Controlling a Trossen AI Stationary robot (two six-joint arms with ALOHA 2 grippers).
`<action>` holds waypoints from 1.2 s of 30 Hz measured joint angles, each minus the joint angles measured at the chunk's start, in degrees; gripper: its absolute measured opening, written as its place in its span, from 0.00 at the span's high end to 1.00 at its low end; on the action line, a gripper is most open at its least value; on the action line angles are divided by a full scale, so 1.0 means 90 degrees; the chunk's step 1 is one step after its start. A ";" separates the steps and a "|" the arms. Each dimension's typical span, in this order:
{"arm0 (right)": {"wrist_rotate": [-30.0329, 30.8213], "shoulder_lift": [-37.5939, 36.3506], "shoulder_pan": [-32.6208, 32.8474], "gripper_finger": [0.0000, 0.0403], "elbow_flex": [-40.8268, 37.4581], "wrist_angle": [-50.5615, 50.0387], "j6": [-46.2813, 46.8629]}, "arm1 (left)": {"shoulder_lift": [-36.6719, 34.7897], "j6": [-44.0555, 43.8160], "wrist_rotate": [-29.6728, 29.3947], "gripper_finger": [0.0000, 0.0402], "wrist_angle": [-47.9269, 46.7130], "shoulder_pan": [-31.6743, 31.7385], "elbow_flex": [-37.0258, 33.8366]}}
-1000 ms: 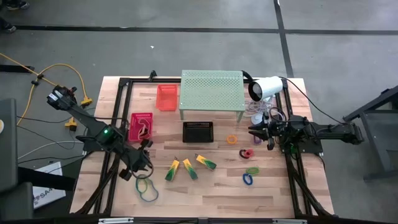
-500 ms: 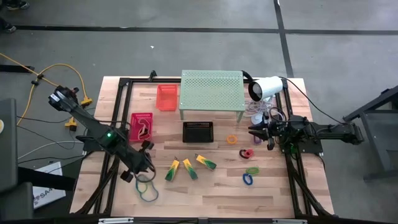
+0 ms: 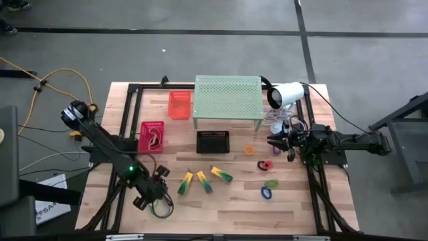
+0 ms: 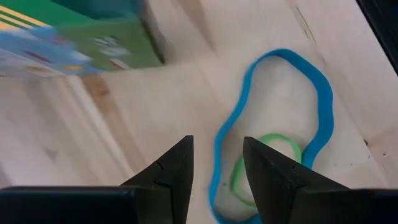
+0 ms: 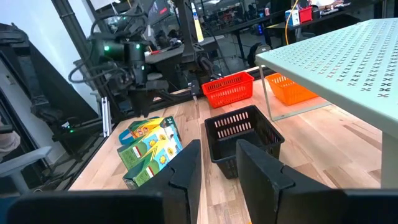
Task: Pick & Place Office Desk Supplies
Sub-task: Put the blue rubber band into the orange bin on the shelf
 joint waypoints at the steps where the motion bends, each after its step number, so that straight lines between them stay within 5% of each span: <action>1: 0.0000 0.0000 0.0000 0.78 0.0000 0.0000 0.0000 | 0.0069 -0.0073 -0.0016 0.67 0.0017 -0.0048 0.0000; 36: 0.0000 -0.0002 0.0000 0.78 0.0000 0.0002 0.0000 | 0.1232 -0.0409 -0.0452 0.67 0.0132 -0.0410 0.0000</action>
